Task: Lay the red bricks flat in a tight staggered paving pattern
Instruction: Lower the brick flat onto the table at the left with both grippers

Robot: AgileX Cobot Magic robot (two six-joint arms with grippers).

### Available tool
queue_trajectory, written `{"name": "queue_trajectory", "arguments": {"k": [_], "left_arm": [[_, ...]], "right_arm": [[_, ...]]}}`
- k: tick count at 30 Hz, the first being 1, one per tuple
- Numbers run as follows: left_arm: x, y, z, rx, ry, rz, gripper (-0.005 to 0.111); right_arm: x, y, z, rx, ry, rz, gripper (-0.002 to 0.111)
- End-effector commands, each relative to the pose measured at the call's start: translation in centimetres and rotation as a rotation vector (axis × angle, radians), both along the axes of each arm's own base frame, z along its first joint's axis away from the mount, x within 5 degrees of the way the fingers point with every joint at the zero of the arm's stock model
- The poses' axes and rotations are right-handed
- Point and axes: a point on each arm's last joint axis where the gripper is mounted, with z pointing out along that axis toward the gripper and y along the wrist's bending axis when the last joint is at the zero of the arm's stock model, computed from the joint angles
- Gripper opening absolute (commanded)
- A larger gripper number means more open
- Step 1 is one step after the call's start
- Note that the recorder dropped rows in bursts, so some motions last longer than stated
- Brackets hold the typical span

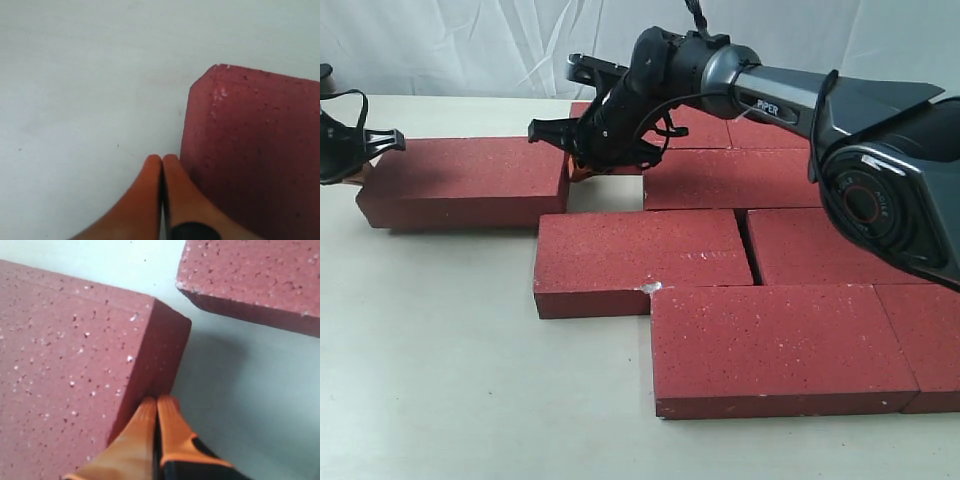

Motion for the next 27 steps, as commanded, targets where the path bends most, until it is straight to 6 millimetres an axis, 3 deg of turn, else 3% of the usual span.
{"name": "queue_trajectory", "arguments": {"k": [1,10,13,18,22,27], "left_arm": [[-0.1,1.1,0.2,-0.002,0.001,0.028,0.000],[-0.4,2.6,0.2,-0.005,0.007,0.063,0.000],[-0.5,2.5,0.1,-0.020,0.020,0.063,0.000],[-0.7,2.1,0.3,-0.074,0.041,0.076,0.000],[-1.3,1.9,2.0,-0.059,0.046,0.034,0.000],[-2.8,1.1,6.0,-0.073,0.015,0.000,0.000]], "right_arm": [[-0.3,0.1,-0.1,-0.049,0.006,0.002,-0.001],[0.3,-2.5,-0.2,-0.203,0.045,-0.087,-0.001],[0.5,-3.5,1.1,-0.212,0.052,-0.098,-0.001],[-0.1,-5.1,5.2,-0.251,0.041,-0.090,-0.001],[-1.2,-6.3,8.1,-0.345,0.034,-0.062,-0.001],[-2.8,-5.9,10.1,-0.381,0.029,0.027,-0.001]]}}
